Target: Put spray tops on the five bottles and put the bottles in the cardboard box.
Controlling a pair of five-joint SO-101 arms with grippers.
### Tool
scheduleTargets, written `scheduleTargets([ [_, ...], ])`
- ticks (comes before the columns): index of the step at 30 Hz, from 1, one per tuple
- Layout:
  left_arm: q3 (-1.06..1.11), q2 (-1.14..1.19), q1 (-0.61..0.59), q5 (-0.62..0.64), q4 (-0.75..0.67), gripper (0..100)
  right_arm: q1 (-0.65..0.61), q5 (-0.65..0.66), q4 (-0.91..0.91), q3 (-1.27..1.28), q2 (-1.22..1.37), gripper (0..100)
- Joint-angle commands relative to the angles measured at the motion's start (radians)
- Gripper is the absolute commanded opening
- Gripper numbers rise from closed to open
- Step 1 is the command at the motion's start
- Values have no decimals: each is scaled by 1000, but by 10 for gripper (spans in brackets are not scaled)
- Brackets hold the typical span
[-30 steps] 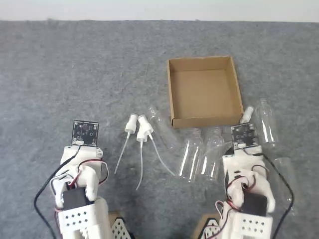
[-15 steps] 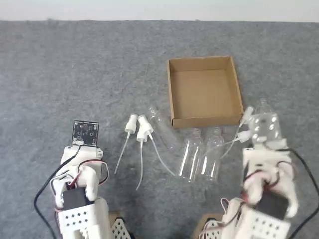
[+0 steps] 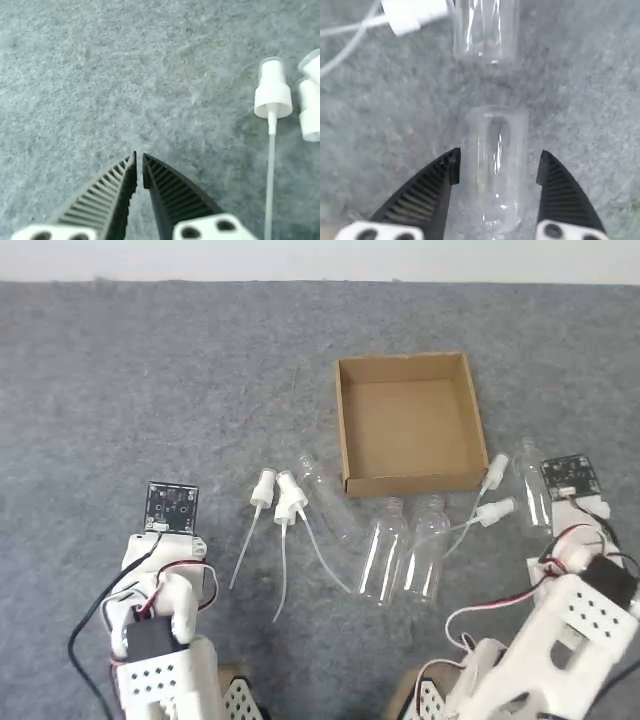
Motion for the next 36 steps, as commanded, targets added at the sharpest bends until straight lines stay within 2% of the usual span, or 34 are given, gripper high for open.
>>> scheduleTargets([
  [1,-5,-11,5,-6,6,12,42,58,-21,-64,41,214],
  [17,-5,-11,5,-6,8,12,117,58,-277,-72,463,204],
  [23,-5,-11,5,-6,8,12,298,48,-360,-138,559,15],
  [25,-5,-11,5,-6,8,12,361,-9,-357,-207,608,14],
  [29,-5,-11,6,-6,8,12,441,-215,-291,-408,740,28],
  [36,-5,-9,6,-6,8,12,372,-539,-151,-727,938,32],
])
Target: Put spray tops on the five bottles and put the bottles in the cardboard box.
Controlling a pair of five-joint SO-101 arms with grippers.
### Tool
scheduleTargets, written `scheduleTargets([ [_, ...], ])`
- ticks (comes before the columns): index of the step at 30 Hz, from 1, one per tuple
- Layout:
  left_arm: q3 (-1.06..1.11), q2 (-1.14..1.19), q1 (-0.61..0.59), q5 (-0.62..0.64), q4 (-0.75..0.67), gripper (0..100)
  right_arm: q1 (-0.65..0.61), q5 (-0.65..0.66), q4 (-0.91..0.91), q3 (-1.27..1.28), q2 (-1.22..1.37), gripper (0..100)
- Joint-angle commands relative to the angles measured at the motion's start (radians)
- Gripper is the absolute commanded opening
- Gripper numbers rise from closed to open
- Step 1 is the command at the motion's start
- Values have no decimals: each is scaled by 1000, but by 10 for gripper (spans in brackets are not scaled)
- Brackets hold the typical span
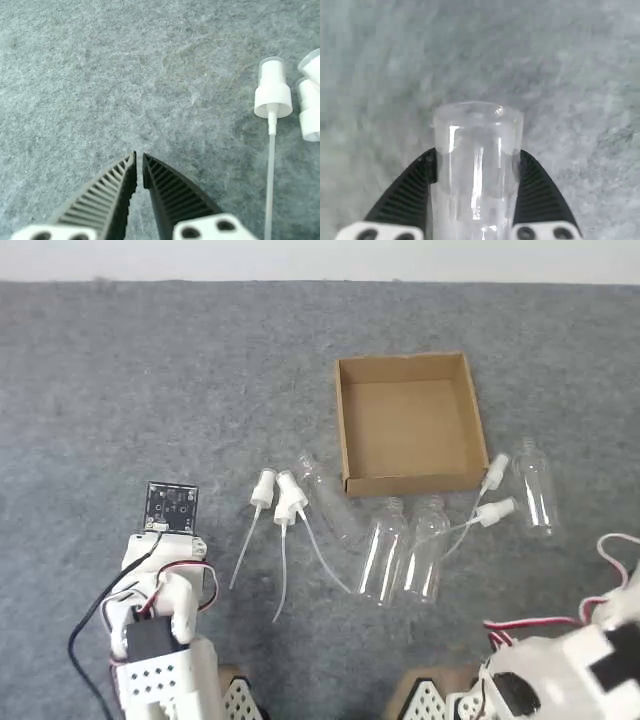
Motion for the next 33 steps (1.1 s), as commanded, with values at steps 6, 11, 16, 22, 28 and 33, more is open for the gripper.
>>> scheduleTargets([
  [6,-5,-9,6,-6,8,12,-147,-420,77,-405,108,32],
  [11,-5,-8,6,-6,8,12,-205,-539,76,-514,177,83],
  [16,-5,-6,6,-6,8,12,-237,-614,76,-569,263,152],
  [22,-5,-6,6,-6,8,12,-278,-611,76,-574,329,157],
  [28,-5,-6,6,-6,8,12,-292,-609,85,-574,334,308],
  [33,-5,-6,6,-6,8,12,-329,-552,137,-588,326,329],
])
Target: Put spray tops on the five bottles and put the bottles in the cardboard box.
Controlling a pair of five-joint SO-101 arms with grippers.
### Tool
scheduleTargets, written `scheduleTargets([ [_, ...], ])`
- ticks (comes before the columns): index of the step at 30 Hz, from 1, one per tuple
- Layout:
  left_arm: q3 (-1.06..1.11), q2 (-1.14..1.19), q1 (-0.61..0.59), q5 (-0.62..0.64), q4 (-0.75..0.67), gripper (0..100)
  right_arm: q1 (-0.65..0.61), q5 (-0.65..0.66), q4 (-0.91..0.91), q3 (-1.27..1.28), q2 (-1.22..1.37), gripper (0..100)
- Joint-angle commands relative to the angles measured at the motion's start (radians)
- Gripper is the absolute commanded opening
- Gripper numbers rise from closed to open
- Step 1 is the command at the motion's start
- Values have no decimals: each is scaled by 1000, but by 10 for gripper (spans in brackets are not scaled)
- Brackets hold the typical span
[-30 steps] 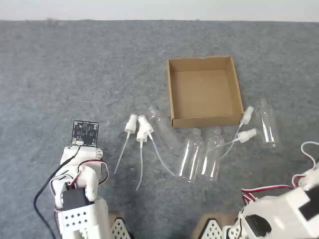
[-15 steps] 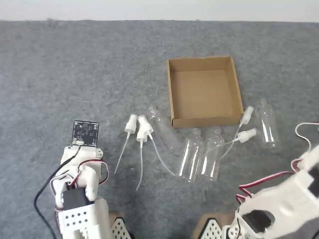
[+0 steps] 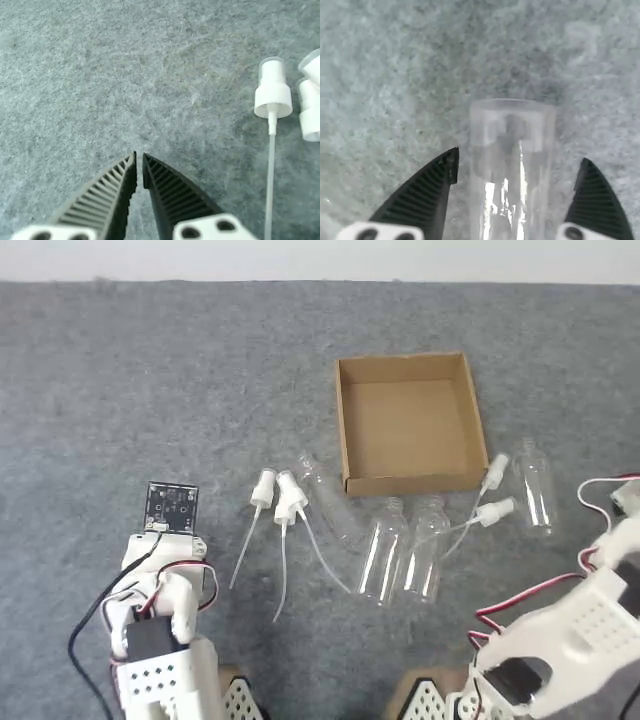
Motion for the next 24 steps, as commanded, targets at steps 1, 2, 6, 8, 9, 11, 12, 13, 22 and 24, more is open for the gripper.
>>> scheduleTargets([
  [1,-5,-6,6,-6,8,12,-53,57,84,-94,-42,328],
  [2,-5,-6,6,-6,8,12,-67,77,111,-110,-54,325],
  [6,-5,-6,6,-6,8,12,-110,276,211,-161,-145,265],
  [8,-5,-6,6,-6,8,12,-117,430,246,-167,-213,225],
  [9,-5,-6,6,-6,8,12,-117,514,260,-167,-249,204],
  [11,-5,-6,6,-8,8,12,-119,721,300,-166,-312,174],
  [12,-5,-6,6,-8,8,12,-117,842,317,-166,-335,166],
  [13,-5,-6,6,-8,8,12,-113,974,332,-161,-357,166],
  [22,-5,-6,6,-8,8,12,-28,1778,349,38,-364,256],
  [24,-5,-6,6,-8,8,12,-12,1847,295,86,-364,273],
])
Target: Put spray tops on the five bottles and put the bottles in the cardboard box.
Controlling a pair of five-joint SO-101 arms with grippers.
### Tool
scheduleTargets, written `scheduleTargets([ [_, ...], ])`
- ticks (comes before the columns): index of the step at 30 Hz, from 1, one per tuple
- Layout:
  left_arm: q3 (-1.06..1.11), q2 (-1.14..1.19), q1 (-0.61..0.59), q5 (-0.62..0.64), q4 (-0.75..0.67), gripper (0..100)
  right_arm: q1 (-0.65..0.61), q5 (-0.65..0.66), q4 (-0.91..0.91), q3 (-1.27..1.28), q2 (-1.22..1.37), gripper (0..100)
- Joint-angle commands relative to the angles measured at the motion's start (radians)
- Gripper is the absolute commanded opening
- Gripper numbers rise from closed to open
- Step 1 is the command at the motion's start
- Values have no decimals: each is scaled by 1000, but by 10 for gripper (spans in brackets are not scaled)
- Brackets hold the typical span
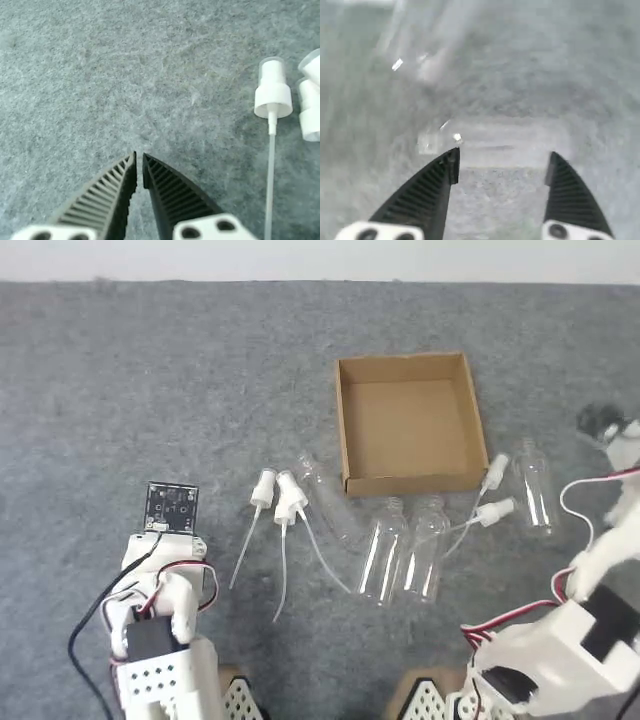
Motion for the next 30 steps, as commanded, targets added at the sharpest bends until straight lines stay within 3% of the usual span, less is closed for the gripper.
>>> scheduleTargets([
  [1,-5,-6,6,-8,8,12,48,218,-88,77,-73,278],
  [6,-5,-5,6,-8,8,12,71,310,-251,210,-74,304],
  [12,-5,-5,6,-8,8,12,101,453,-274,279,-74,310],
  [15,-5,-5,6,-8,8,12,110,457,-274,281,-73,310],
  [23,-5,-5,6,-8,8,12,139,358,-275,281,-56,207],
  [30,-5,-5,5,-8,8,12,137,195,-435,279,68,205],
])
